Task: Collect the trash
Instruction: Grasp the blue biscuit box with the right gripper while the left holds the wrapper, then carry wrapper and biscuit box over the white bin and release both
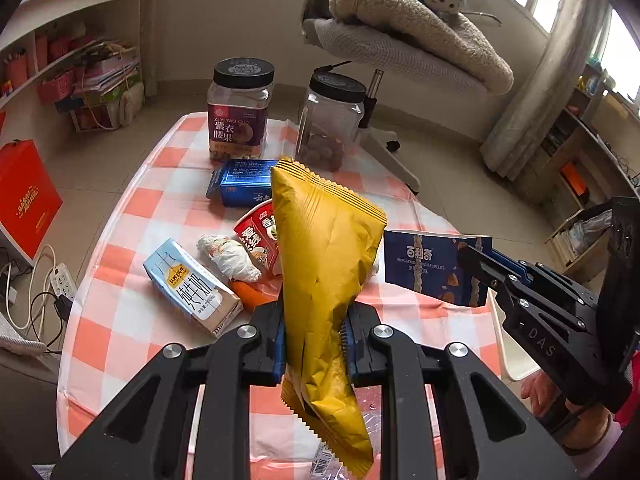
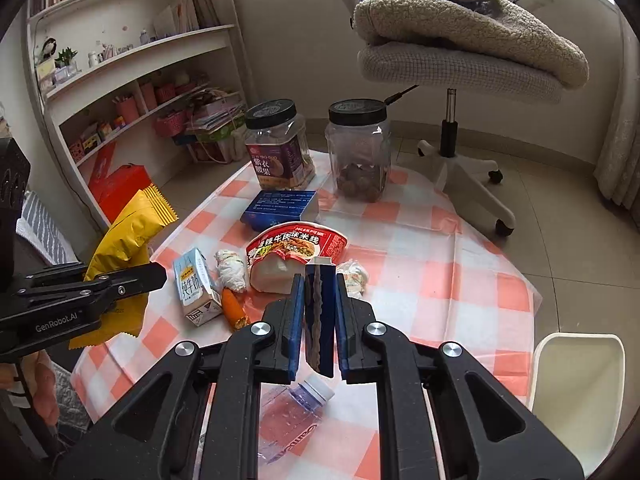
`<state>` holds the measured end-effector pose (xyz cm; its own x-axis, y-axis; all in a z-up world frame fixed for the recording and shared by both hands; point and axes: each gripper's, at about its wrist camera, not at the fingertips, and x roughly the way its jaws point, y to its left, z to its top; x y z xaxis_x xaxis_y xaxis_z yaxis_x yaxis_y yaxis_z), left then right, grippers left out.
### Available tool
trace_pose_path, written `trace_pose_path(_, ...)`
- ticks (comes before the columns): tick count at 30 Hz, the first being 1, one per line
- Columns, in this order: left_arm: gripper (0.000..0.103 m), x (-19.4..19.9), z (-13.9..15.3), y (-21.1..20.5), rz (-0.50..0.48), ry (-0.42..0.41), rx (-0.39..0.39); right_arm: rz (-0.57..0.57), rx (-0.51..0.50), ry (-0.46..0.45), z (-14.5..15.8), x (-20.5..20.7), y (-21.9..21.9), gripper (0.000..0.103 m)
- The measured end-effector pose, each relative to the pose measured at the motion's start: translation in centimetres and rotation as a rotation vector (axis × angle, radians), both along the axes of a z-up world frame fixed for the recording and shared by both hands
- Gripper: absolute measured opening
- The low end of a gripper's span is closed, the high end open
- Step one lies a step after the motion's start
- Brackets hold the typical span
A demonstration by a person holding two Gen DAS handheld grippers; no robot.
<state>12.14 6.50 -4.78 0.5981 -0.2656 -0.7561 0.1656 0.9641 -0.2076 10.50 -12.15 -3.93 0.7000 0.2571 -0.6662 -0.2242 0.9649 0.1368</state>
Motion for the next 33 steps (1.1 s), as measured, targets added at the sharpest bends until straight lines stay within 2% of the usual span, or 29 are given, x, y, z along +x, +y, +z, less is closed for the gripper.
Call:
trace_pose_path(4,0.021,-0.2,0.9,-1.6,-0.016,-0.046,-0.025,-0.041,-0.007,-0.048,1.6,-1.1,-2.0,0.013)
trace_pose_path(14,0.022,-0.5,1.3,-6.9,-0.104,-0.083,-0.042,-0.178,-0.070,-0.109,4.0,-3.8,-8.1,0.013)
trace_pose_path(21,0.022,-0.6,1.2,-10.9,-0.159,-0.096,-0.049,-0.304,-0.092,-0.141,5.6,-6.8,-14.3,0.013)
trace_pose_path(28,0.022,-1.3,0.7,-16.2,-0.245,-0.100,-0.042,-0.430,-0.092,-0.137,5.6,-9.8,-20.8,0.014)
trace_pose_path(31,0.022,-1.8,0.6,-18.8,-0.289,-0.108,-0.044,-0.484,-0.088,-0.141,5.5,-11.0,-23.1,0.021)
trace_pose_path(33,0.022,-2.1,0.5,-20.7,-0.319,-0.106,-0.043,-0.529,-0.068,-0.156,5.7,-11.9,-24.6,0.049)
